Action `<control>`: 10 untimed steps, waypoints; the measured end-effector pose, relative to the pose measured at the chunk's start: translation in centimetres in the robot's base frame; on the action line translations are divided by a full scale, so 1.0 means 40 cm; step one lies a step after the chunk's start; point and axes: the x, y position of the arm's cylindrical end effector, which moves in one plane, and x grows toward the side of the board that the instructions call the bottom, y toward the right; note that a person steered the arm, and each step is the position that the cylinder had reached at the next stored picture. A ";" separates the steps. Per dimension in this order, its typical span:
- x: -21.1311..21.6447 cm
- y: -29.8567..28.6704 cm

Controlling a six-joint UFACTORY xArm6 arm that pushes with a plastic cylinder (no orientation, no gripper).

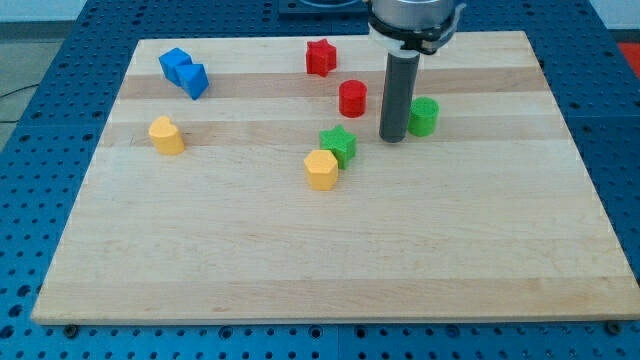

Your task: Push the green circle to the right of the red circle

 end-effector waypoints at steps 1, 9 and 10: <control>0.013 0.101; -0.078 0.116; -0.078 0.110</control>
